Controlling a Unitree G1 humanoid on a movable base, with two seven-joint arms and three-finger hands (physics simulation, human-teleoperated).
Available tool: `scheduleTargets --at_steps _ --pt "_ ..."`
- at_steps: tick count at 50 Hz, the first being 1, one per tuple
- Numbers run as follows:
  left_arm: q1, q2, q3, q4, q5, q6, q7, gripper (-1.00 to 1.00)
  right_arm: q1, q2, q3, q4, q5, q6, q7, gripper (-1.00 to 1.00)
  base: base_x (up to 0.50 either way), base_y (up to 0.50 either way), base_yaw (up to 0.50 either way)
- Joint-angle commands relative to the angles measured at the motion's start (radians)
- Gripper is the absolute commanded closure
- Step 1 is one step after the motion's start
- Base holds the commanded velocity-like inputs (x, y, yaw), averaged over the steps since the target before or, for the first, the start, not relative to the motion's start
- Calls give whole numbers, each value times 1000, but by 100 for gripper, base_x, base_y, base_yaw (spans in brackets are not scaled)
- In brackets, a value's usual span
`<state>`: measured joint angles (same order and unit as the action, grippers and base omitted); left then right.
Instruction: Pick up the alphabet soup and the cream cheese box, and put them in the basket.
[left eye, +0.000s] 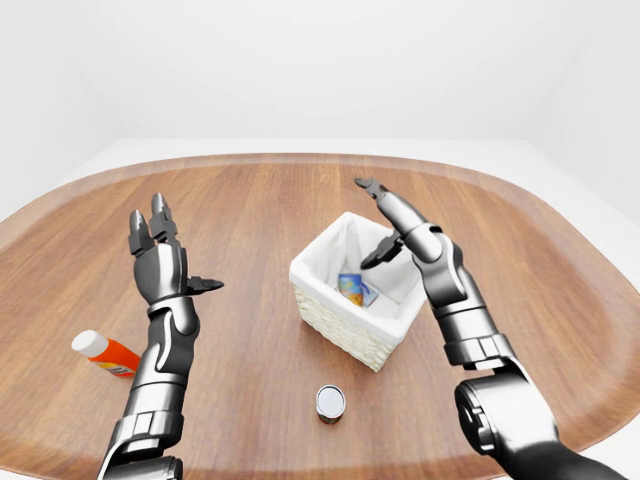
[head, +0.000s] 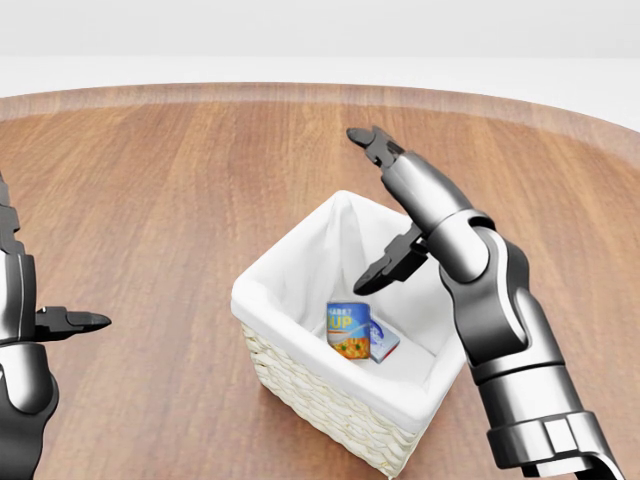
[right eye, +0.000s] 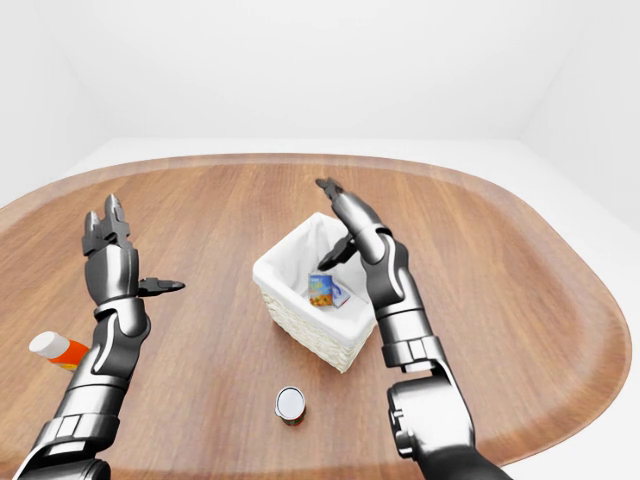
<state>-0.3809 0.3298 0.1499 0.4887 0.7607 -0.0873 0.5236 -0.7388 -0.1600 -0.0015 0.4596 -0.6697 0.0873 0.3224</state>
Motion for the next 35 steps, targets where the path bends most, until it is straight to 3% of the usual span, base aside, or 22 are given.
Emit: scheduleTargets --at_steps 1,17,26,35 --pt "1 1 1 3 1 0 0 -100 19 0 -3 -77 -9 0 21 -100 0 0 0" --pt "5 -1 3 -13 -1 0 0 -100 18 -12 -28 -180 -1 0 20 -100 0 0 0" --pt "6 -1 3 -13 -2 0 0 -100 11 0 -51 -248 80 0 -140 -100 0 0 0" --pt "8 -1 4 -14 -6 0 0 -100 -19 14 -56 -130 167 0 -330 -100 0 0 0"
